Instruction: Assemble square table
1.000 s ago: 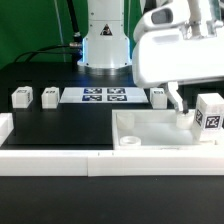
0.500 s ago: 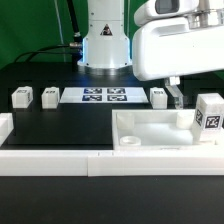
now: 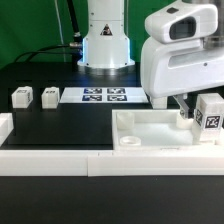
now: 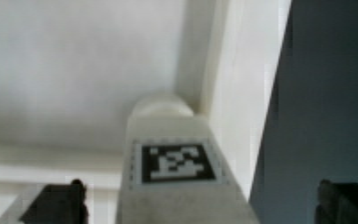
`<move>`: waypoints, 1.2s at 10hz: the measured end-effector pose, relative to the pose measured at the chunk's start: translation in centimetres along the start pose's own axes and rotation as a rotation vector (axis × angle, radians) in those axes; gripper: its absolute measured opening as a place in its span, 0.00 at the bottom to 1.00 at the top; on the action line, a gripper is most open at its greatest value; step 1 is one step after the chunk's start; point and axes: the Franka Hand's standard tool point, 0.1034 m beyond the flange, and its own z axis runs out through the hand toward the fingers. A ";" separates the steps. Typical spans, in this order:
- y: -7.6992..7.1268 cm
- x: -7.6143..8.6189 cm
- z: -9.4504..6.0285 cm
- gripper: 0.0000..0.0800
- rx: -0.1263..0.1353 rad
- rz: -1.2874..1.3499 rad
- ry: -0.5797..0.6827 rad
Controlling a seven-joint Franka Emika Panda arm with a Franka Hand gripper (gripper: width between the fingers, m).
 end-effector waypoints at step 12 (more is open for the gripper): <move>0.5 -0.1 0.9 0.37 0.032 0.816 0.145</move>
Offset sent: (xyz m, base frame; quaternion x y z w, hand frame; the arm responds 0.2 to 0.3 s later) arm 0.0000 0.0000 0.0000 0.0000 0.0000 0.1296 0.9916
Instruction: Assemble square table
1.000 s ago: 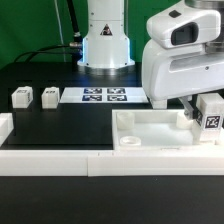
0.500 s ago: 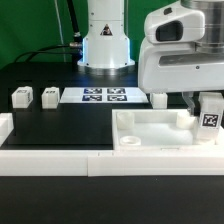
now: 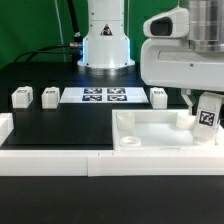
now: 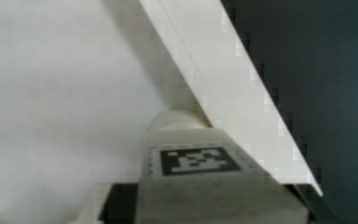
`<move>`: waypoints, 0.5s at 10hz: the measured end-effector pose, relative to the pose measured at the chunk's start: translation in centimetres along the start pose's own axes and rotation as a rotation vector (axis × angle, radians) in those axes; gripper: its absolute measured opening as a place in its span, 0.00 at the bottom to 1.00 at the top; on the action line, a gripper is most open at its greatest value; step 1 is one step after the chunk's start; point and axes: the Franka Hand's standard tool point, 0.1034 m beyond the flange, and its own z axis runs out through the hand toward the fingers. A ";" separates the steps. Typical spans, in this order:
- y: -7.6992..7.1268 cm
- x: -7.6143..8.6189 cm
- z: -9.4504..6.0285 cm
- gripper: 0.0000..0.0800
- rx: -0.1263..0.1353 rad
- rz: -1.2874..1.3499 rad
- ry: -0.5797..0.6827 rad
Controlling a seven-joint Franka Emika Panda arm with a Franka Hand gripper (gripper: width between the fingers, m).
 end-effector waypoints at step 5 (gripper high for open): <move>0.5 0.3 1.0 0.36 0.107 0.463 -0.032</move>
Offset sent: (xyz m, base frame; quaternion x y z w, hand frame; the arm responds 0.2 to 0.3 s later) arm 0.0030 -0.0081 0.0000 0.0488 -0.0101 0.2483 0.9674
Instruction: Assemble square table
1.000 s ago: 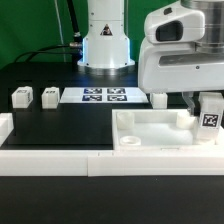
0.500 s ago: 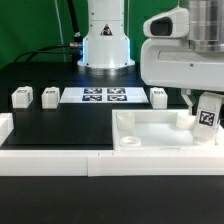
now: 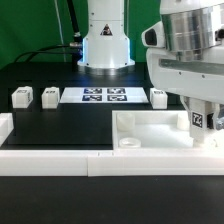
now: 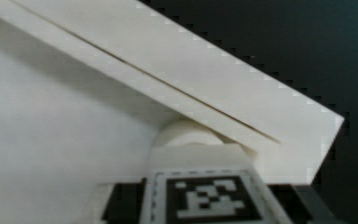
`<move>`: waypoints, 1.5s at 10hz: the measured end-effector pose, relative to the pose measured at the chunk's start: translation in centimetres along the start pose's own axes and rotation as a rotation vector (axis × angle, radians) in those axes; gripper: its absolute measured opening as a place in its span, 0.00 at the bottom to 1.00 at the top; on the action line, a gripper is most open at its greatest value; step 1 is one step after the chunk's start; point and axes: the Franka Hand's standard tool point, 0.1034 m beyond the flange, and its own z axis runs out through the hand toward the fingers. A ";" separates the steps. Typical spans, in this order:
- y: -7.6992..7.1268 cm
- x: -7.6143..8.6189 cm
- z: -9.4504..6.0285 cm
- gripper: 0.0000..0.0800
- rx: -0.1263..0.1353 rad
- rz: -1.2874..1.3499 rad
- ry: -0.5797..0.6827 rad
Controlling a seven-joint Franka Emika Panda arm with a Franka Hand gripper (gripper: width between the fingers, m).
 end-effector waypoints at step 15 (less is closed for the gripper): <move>-1.8 -0.2 -1.4 0.81 -0.124 -1.358 0.060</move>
Offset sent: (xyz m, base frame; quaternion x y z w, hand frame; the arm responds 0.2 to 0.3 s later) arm 0.0078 0.0071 0.0195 -0.0351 -0.0376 -0.2595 0.9644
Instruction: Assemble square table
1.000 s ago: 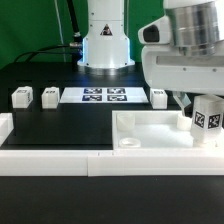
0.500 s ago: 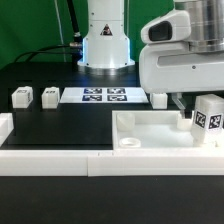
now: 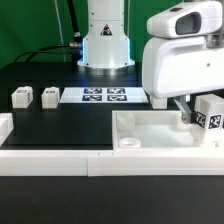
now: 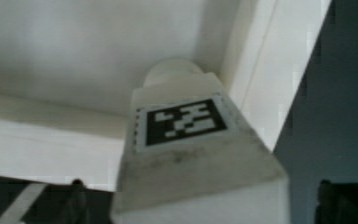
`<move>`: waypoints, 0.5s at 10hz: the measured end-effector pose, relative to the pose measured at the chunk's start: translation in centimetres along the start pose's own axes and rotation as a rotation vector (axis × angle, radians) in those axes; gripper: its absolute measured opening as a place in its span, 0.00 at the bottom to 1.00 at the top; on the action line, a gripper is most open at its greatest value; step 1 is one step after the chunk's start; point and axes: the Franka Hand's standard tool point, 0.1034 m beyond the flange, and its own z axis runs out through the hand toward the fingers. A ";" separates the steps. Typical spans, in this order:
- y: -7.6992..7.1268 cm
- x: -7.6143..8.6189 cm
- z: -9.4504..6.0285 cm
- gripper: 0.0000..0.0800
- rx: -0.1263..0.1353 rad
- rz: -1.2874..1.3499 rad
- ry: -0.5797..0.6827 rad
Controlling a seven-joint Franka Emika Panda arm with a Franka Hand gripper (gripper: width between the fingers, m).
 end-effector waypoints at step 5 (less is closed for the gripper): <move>0.3 -0.1 0.1 0.37 -0.001 0.255 -0.001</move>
Offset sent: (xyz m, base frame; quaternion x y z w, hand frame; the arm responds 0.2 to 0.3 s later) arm 0.0000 0.0000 0.0000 0.0000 0.0000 0.1938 0.9810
